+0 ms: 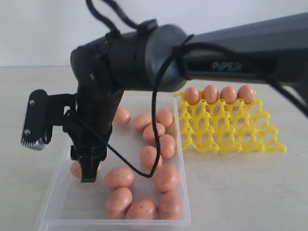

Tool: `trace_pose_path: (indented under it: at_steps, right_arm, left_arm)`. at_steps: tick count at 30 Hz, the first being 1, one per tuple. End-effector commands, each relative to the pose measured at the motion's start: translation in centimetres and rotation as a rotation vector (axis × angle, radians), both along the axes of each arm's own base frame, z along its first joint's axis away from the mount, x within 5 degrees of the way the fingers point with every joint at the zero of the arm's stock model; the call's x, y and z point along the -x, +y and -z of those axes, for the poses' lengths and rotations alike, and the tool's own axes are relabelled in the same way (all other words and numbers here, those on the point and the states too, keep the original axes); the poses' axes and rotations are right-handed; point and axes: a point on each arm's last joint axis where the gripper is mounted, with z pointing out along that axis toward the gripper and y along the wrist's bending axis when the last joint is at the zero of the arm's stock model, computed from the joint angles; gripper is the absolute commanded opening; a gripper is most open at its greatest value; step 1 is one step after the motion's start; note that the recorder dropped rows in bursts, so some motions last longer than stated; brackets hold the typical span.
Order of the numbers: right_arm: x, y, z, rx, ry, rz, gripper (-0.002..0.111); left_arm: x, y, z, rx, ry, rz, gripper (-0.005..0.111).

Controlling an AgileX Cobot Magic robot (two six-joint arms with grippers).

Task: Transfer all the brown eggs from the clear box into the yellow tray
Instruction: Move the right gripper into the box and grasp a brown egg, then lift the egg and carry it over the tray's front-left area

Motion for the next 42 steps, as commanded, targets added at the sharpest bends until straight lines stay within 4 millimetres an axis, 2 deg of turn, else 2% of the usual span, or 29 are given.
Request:
trace_pose_path:
  at_steps: [1, 4, 12, 16, 19, 21, 22, 25, 26, 31, 35, 39, 42]
  right_arm:
    - [-0.2, 0.5, 2.6, 0.046, 0.009, 0.08, 0.068]
    - [0.1, 0.7, 3.6, 0.082, 0.032, 0.095, 0.07]
    - [-0.2, 1.2, 4.6, 0.055, 0.012, 0.08, 0.07]
    - [-0.3, 1.3, 6.3, 0.078, 0.026, 0.079, 0.07]
    - [-0.4, 1.5, 6.8, 0.073, 0.027, 0.086, 0.07]
    - [-0.5, 1.6, 6.8, 0.052, 0.022, 0.098, 0.064]
    - [-0.5, 1.7, 6.7, 0.039, 0.018, 0.103, 0.056]
    - [-0.7, 2.0, 6.5, 0.001, 0.001, 0.109, 0.02]
    - [-0.7, 2.1, 6.4, -0.009, -0.004, 0.11, 0.002]
    - [-1.0, 2.4, 5.7, -0.116, 0.022, 0.244, 0.001]
    - [-1.1, 2.2, 3.8, -0.259, 0.149, 0.528, 0.001]
    - [-0.8, -0.1, 2.4, -0.41, 0.268, 0.798, 0.001]
    - [-0.4, -2.7, 0.8, -0.636, 0.262, 0.844, 0.001]
  left_arm:
    - [0.0, 0.0, 0.1, -0.002, 0.001, 0.002, 0.001]
    - [0.0, 0.0, 0.1, -0.002, 0.001, 0.002, 0.001]
    - [0.0, 0.0, 0.1, -0.002, 0.001, 0.002, 0.001]
    - [0.0, 0.0, 0.1, -0.002, 0.001, 0.002, 0.001]
    - [0.0, 0.0, 0.1, -0.002, 0.001, 0.002, 0.001]
    - [0.0, 0.0, 0.1, -0.002, 0.001, 0.002, 0.001]
    - [0.0, 0.0, 0.1, -0.002, 0.001, 0.002, 0.001]
    - [0.0, 0.0, 0.1, -0.002, 0.001, 0.002, 0.001]
    - [0.0, 0.0, 0.1, -0.002, 0.001, 0.002, 0.001]
    - [0.0, 0.0, 0.1, -0.002, 0.001, 0.002, 0.001]
    - [0.0, 0.0, 0.1, -0.002, 0.001, 0.002, 0.001]
    - [0.0, 0.0, 0.1, -0.002, 0.001, 0.002, 0.001]
    - [0.0, 0.0, 0.1, -0.002, 0.001, 0.002, 0.001]
